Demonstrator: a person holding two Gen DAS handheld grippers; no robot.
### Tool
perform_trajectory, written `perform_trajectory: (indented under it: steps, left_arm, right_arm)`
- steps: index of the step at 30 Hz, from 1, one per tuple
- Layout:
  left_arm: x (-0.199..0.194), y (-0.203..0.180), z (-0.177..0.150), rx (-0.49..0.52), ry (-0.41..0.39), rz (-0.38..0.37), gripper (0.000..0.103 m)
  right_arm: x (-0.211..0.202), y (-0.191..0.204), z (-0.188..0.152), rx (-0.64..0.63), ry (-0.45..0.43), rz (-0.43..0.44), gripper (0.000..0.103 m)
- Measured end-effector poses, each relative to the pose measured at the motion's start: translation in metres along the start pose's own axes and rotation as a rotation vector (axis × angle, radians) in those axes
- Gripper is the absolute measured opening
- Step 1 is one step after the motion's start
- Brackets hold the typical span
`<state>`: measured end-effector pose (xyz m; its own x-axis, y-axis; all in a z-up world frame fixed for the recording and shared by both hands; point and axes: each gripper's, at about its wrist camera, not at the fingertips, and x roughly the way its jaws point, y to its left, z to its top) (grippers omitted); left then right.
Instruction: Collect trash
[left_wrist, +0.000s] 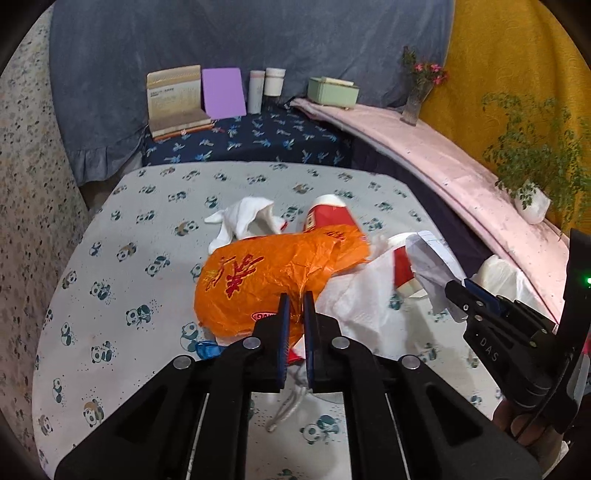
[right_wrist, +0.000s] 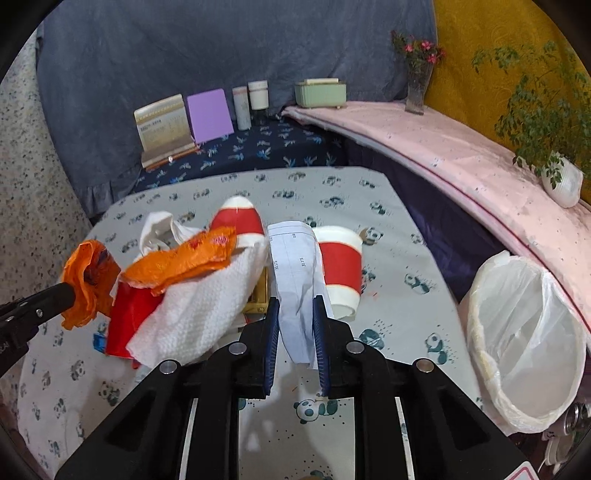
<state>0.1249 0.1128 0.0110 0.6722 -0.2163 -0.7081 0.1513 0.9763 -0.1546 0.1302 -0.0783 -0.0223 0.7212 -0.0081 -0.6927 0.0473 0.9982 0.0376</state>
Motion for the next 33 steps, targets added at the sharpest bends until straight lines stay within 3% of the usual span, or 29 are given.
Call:
perform_trajectory:
  steps: [9,18,33]
  left_arm:
    - [-0.026,-0.069,0.007,0.089,-0.044,-0.123,0.007]
    - [-0.019,-0.151,0.003,0.202,-0.020,-0.247,0.007]
    - [0.026,-0.269,-0.006,0.334,0.070,-0.448,0.007]
  right_arm:
    - [-0.050,-0.036,0.003,0.049,-0.088,-0.032,0.017]
    - [-0.083,-0.099,-0.008,0.133,-0.134,-0.133,0.017]
    - [-0.085,-0.217,-0.047,0.322,-0.093,-0.298,0.017]
